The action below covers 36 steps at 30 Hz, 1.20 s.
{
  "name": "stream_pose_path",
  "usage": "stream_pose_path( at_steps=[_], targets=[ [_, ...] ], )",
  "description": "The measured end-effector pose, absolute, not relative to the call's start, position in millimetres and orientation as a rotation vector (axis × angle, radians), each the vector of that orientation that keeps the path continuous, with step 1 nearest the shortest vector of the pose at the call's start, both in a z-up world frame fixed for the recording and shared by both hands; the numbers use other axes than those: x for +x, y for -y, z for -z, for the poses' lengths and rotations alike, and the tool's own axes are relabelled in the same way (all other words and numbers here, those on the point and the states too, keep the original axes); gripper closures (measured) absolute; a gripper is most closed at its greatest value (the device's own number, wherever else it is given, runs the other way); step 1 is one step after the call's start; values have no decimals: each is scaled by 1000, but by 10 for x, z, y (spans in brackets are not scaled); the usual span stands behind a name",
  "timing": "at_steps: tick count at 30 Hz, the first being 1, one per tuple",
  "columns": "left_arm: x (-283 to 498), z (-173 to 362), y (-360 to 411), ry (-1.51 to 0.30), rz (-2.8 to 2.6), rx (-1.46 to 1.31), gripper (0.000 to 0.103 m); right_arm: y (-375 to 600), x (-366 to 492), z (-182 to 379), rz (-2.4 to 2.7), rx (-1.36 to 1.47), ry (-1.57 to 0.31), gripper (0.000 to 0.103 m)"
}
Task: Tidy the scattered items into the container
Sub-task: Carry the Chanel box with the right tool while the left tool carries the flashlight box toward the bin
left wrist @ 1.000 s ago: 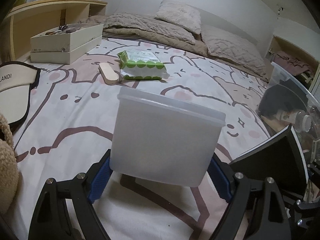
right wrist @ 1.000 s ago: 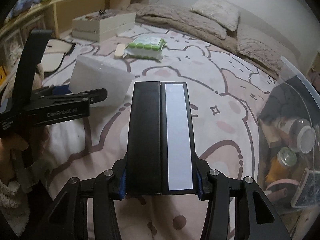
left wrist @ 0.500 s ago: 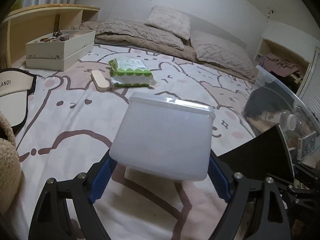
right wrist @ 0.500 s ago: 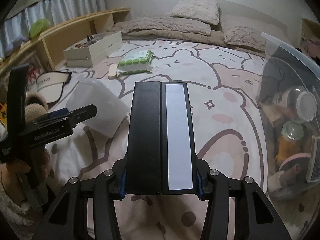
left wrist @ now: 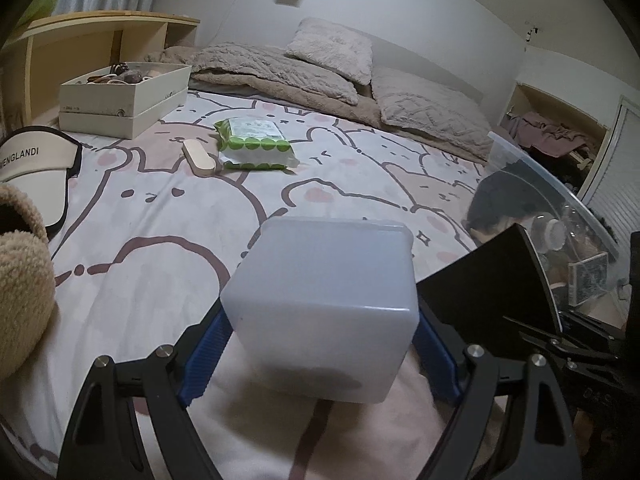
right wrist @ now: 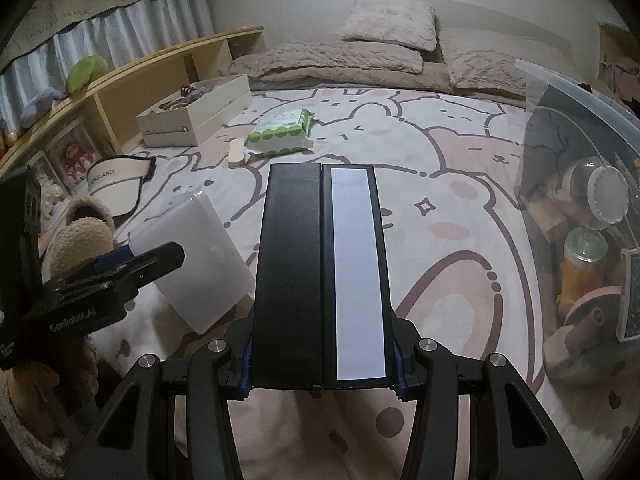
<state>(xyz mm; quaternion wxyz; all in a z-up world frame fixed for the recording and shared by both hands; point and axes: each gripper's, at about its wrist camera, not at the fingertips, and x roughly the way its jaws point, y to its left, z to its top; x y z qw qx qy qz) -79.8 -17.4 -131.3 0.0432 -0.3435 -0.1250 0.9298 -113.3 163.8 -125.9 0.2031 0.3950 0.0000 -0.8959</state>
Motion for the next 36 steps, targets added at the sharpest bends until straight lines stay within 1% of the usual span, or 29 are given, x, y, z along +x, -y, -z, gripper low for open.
stream_pose_path(
  at_steps=[6, 9, 15, 20, 27, 32, 36],
  targets=[
    [-691, 1207, 125, 393, -2831, -1034, 16, -1681, -1035, 1167, 2455, 1096, 71, 53],
    [-662, 1119, 105, 393, -2828, -1026, 16, -1697, -987, 1079, 2456, 1078, 65, 53],
    [-615, 845, 67, 390, -2824, -971, 16, -1877, -965, 858, 2463, 1028, 127, 53],
    [-627, 550, -48, 377, -2823, -888, 16, -2130, -954, 543, 2484, 947, 180, 53],
    [-653, 227, -250, 352, -2799, -788, 17, -2521, -996, 153, 2503, 875, 200, 53],
    [-645, 50, -359, 362, -2801, -713, 17, -2943, -1070, -115, 2524, 817, 282, 53],
    [-691, -17, -418, 366, -2790, -698, 17, -3269, -1151, -411, 2597, 775, 245, 53]
  ],
)
